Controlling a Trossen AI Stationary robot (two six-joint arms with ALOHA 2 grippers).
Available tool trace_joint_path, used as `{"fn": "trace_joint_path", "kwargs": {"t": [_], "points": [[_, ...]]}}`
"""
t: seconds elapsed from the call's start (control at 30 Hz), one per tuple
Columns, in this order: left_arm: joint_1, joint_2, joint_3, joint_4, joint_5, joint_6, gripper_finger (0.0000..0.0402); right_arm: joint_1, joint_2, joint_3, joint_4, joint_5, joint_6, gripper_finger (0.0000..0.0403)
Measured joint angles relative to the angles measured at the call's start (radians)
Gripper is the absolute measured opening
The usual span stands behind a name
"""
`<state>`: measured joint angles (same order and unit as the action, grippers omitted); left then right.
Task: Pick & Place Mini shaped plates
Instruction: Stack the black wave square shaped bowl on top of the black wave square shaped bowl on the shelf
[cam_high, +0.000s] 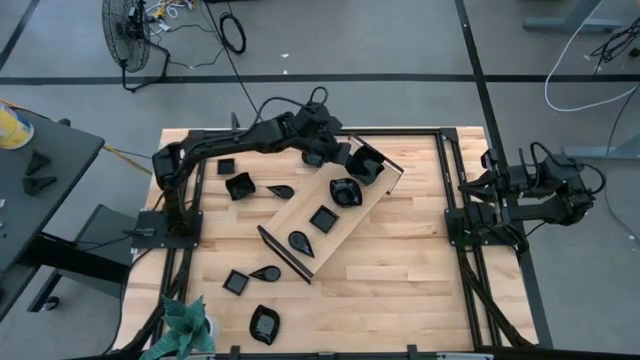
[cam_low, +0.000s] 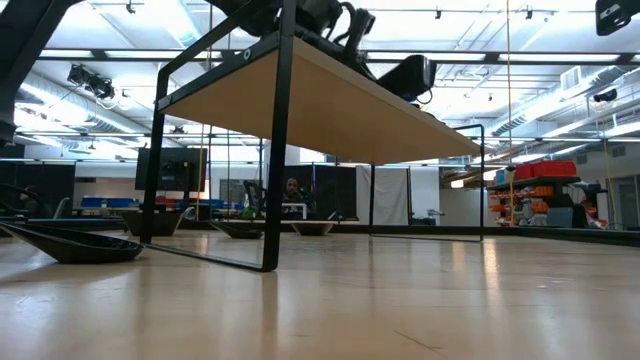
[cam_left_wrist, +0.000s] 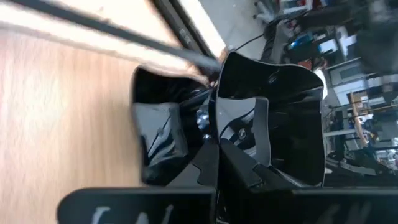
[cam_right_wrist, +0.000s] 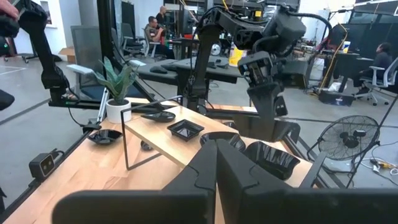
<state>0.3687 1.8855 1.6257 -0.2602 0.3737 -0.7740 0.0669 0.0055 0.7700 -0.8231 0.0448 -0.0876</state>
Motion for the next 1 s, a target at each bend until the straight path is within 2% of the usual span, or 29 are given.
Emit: {"fn": "trace_joint_path", "kwargs": {"t": [0.47,0.73,1.0], "points": [[0.001,0.041,0.0,0.008,-0.046,0.062,0.0007,0.0,0.0,0.0,0.0,0.0,0.0,0.001],[0.001,0.041,0.0,0.009,-0.039,0.079,0.0009,0.0,0.0,0.0,0.0,0.0,0.0,0.001],[0.0,0.041,0.0,0.013,-0.032,0.079,0.0065,0.0,0.0,0.0,0.0,0.0,0.0,0.001]]}}
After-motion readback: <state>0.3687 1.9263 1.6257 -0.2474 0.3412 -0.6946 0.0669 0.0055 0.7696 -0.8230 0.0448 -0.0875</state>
